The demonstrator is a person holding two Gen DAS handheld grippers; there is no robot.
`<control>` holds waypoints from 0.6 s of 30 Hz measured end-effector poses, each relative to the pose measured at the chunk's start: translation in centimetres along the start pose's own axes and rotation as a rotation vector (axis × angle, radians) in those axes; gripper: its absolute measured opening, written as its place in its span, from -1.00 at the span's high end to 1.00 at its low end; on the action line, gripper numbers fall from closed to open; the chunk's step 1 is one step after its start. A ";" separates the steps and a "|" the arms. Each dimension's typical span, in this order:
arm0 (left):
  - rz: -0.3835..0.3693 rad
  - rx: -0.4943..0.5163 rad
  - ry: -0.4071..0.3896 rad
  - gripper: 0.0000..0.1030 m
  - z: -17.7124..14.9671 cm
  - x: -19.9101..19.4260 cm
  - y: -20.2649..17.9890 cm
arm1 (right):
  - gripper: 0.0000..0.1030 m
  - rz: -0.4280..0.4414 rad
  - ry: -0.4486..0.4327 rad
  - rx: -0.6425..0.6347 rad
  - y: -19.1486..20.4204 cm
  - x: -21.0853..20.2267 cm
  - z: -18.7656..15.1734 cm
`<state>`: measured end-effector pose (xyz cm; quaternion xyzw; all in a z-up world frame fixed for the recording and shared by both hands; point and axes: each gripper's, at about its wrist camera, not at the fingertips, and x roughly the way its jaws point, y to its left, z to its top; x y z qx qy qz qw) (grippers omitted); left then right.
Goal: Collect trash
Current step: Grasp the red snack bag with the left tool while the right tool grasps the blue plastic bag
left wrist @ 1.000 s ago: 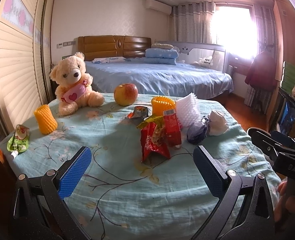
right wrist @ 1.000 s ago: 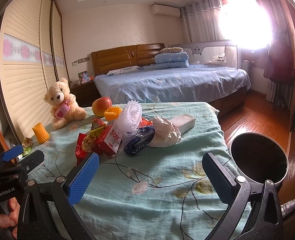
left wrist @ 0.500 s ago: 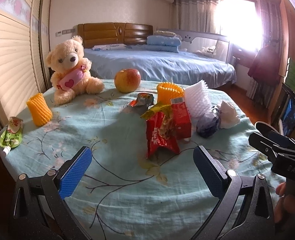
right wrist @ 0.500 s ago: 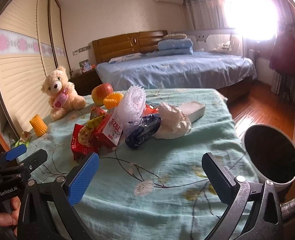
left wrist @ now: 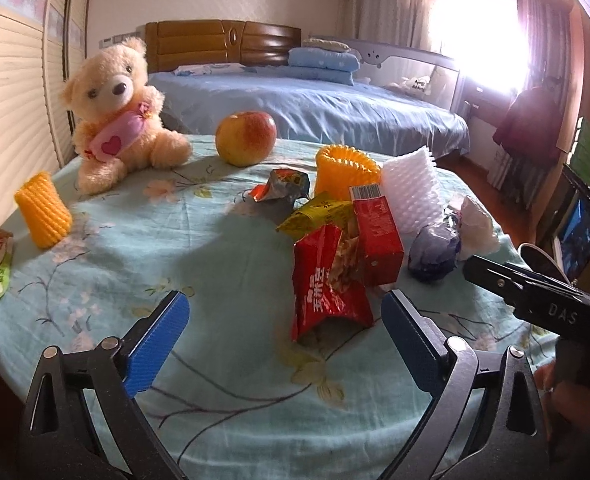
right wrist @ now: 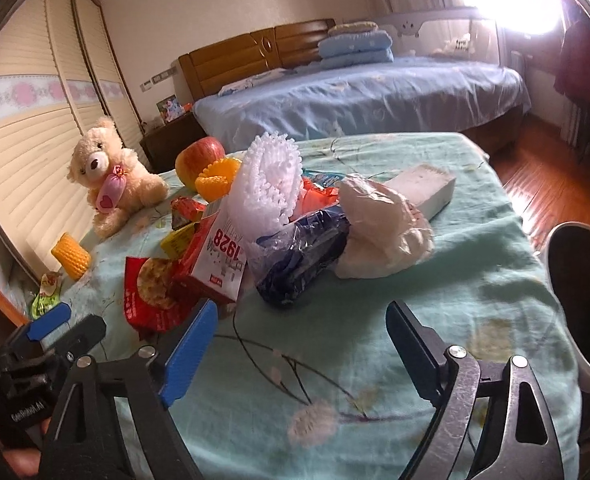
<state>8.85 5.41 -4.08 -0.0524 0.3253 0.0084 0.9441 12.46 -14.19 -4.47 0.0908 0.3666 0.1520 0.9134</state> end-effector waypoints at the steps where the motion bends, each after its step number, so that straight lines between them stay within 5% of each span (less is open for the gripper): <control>1: -0.003 -0.001 0.008 -0.86 0.1 0.4 0.0 | -0.67 0.004 0.010 0.004 0.0 0.4 0.2; 5: -0.024 -0.010 0.038 -0.70 0.5 1.8 0.1 | -0.62 0.016 0.042 0.015 0.0 2.2 0.9; 10: -0.058 -0.006 0.074 -0.25 0.5 3.1 -0.2 | -0.38 0.041 0.089 0.046 -0.4 4.4 1.4; 11: -0.066 -0.002 0.079 -0.14 0.4 3.3 -0.4 | -0.25 0.046 0.096 0.050 -0.5 4.7 1.4; 13: -0.087 0.006 0.094 0.40 0.3 3.6 -0.7 | 0.16 0.054 0.116 0.050 -0.5 5.2 1.3; 14: -0.096 0.007 0.099 0.50 0.2 3.7 -0.8 | 0.50 0.063 0.122 0.052 -0.6 5.3 1.2; 18: -0.095 0.018 0.080 0.74 -0.1 2.7 -1.1 | 0.56 0.080 0.100 0.025 -0.1 4.2 0.7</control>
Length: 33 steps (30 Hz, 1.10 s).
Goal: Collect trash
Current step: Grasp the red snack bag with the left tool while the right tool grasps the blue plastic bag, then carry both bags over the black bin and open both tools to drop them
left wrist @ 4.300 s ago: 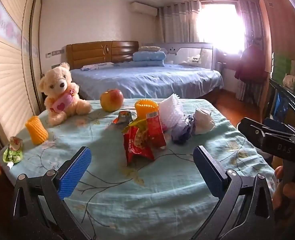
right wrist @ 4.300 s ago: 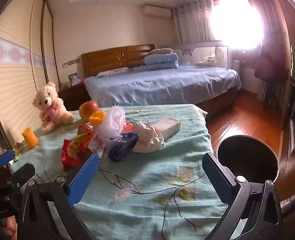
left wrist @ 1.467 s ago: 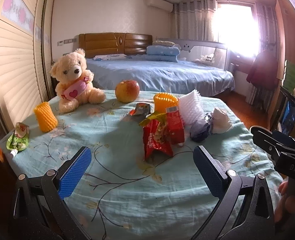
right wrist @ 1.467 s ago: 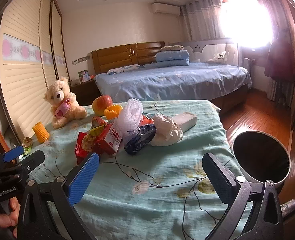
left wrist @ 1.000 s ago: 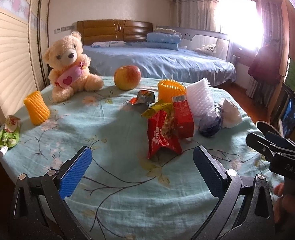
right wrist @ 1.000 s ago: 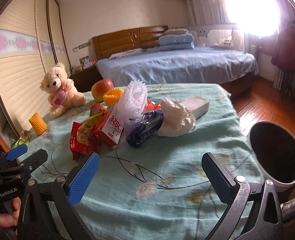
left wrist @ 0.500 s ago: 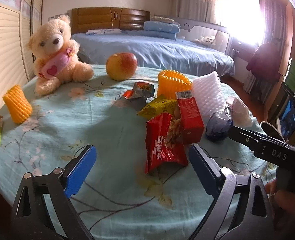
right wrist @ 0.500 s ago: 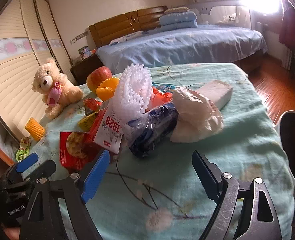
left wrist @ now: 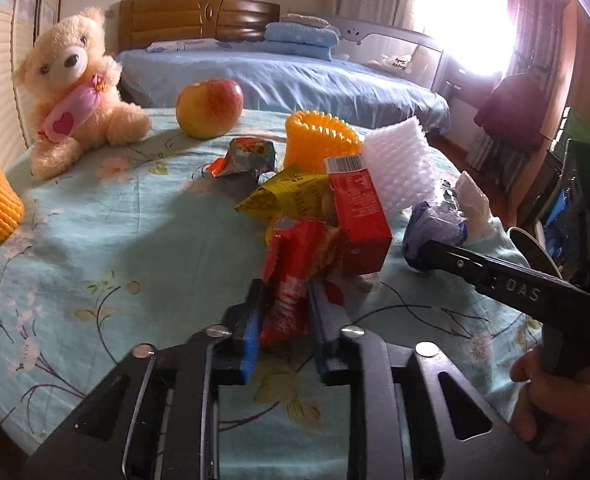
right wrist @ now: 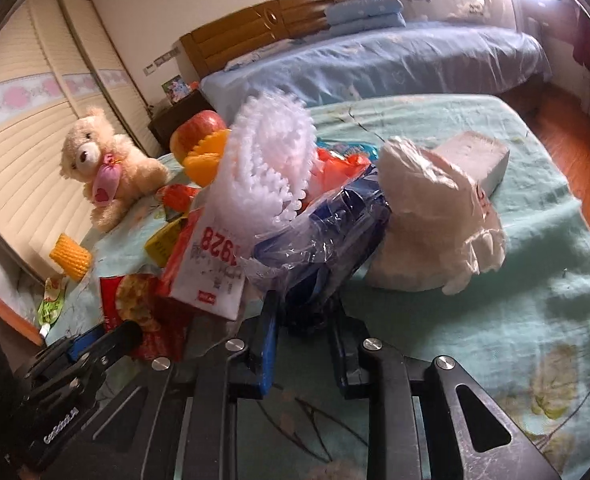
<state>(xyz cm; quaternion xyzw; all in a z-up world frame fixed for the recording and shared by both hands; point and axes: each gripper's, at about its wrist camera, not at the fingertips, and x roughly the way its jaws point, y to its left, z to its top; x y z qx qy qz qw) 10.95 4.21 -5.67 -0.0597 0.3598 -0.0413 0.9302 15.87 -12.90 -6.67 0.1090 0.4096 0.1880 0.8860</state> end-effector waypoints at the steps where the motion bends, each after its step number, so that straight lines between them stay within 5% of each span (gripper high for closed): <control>1: -0.002 -0.001 -0.006 0.74 -0.1 -0.3 0.0 | 0.56 0.007 -0.003 -0.007 0.1 -0.4 -0.2; 19: -0.101 0.057 -0.047 0.78 -1.0 -4.3 -4.4 | 0.57 0.045 -0.077 -0.013 -0.6 -7.0 -3.0; 33: -0.229 0.141 0.007 0.78 -1.0 -2.6 -10.5 | 0.57 -0.067 -0.129 0.083 -6.7 -11.6 -4.4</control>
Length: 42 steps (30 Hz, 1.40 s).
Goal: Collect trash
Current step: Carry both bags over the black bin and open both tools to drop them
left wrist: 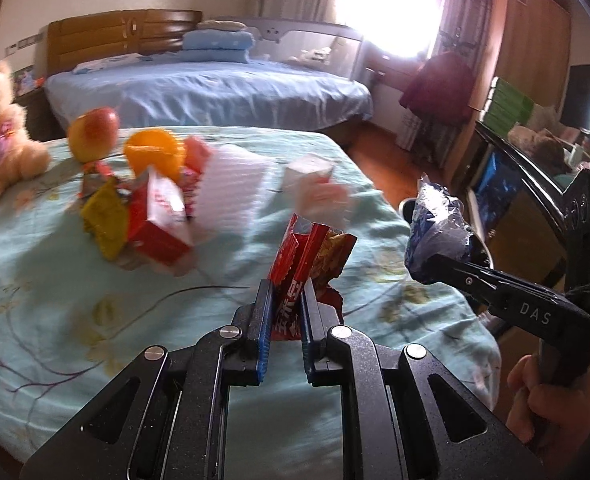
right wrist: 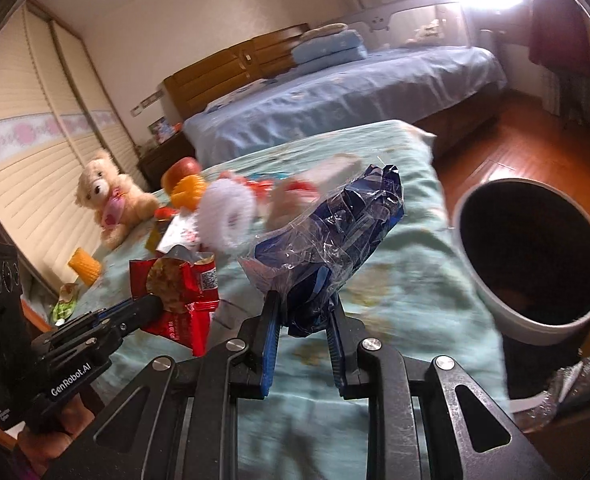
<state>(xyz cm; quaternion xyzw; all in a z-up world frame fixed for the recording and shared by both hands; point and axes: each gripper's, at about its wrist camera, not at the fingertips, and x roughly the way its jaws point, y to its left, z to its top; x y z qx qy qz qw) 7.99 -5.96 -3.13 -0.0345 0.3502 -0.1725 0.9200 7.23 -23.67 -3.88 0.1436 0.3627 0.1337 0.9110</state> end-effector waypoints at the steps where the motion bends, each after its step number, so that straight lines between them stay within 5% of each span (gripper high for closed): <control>1: -0.010 0.007 0.004 0.78 0.1 0.3 -0.4 | 0.57 -0.010 -0.003 0.004 -0.4 -0.2 -0.1; 23: -0.169 0.102 0.079 0.78 4.0 6.5 -9.8 | 0.57 -0.219 -0.011 0.114 -11.4 -3.3 -0.1; 42: -0.223 0.154 0.142 0.78 6.2 11.6 -14.9 | 0.56 -0.241 0.048 0.152 -16.4 -1.9 1.7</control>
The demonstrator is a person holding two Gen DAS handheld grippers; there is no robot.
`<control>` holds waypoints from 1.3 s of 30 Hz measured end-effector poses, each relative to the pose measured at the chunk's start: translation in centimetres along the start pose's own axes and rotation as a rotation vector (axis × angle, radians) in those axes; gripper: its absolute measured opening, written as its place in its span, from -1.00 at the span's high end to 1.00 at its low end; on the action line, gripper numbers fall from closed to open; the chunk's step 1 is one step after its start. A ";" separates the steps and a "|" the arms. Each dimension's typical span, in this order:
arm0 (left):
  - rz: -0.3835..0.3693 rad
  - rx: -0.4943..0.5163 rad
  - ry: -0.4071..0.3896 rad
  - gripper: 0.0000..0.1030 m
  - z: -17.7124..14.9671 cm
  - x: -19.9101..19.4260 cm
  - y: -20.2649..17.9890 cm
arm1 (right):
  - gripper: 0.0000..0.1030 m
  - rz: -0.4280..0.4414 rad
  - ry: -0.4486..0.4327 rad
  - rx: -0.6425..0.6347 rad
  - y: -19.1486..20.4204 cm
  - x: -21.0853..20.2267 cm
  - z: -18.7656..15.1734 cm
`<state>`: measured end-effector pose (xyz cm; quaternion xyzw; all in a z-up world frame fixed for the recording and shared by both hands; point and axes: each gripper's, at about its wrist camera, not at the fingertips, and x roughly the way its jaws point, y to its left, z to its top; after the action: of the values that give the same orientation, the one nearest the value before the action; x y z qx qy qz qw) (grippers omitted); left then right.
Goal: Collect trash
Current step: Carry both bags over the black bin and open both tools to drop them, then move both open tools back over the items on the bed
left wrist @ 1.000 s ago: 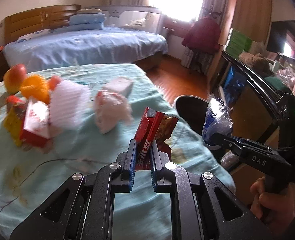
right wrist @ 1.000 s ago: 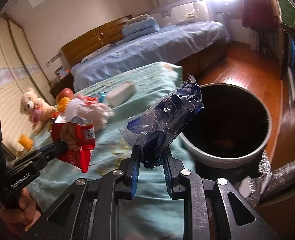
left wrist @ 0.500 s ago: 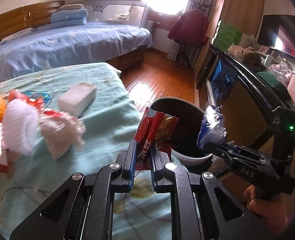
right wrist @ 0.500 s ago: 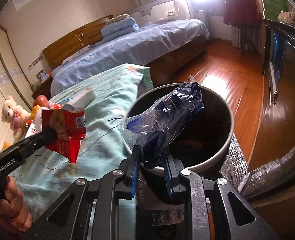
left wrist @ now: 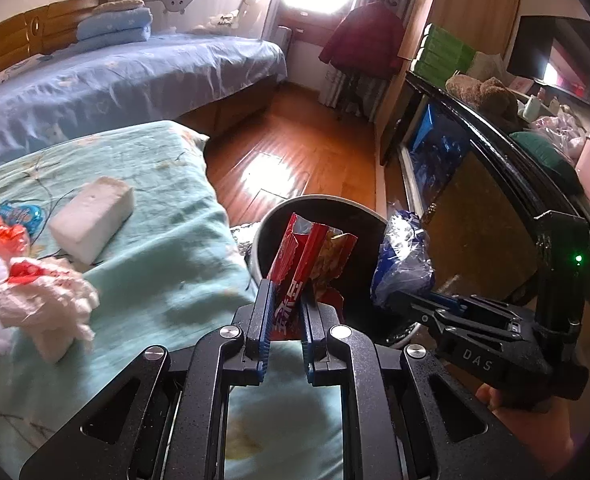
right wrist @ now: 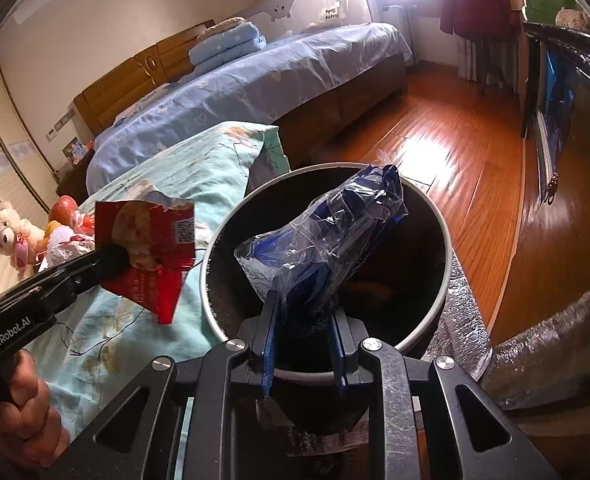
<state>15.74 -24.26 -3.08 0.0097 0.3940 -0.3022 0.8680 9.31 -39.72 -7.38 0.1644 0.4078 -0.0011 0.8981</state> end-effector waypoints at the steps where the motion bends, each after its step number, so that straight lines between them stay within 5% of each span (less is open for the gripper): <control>1: 0.000 0.002 0.003 0.78 0.1 0.2 -0.1 | 0.56 -0.003 0.001 -0.001 -0.1 0.0 0.1; 14: 0.002 -0.005 0.039 0.78 0.9 2.6 -0.5 | 0.50 -0.015 0.032 0.009 -1.5 1.2 0.9; 17: 0.005 -0.006 0.045 0.57 1.0 3.0 -0.5 | 0.50 -0.019 0.036 0.016 -1.8 1.4 1.1; 19: 0.011 -0.009 0.047 0.04 0.9 2.9 -0.5 | 0.48 -0.026 0.036 0.016 -1.9 1.4 1.2; 23: 0.022 -0.011 0.020 -0.12 0.5 1.8 -0.1 | -0.20 -0.039 0.023 0.025 -2.1 1.2 1.2; 39: 0.120 -0.125 -0.018 -0.17 -4.8 -4.7 6.6 | -0.68 0.070 -0.017 0.022 3.3 0.2 -0.4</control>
<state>13.66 -15.24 -4.60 -0.0235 0.4030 -0.2244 0.8869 9.61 -36.46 -6.77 0.1884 0.3942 0.0242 0.8992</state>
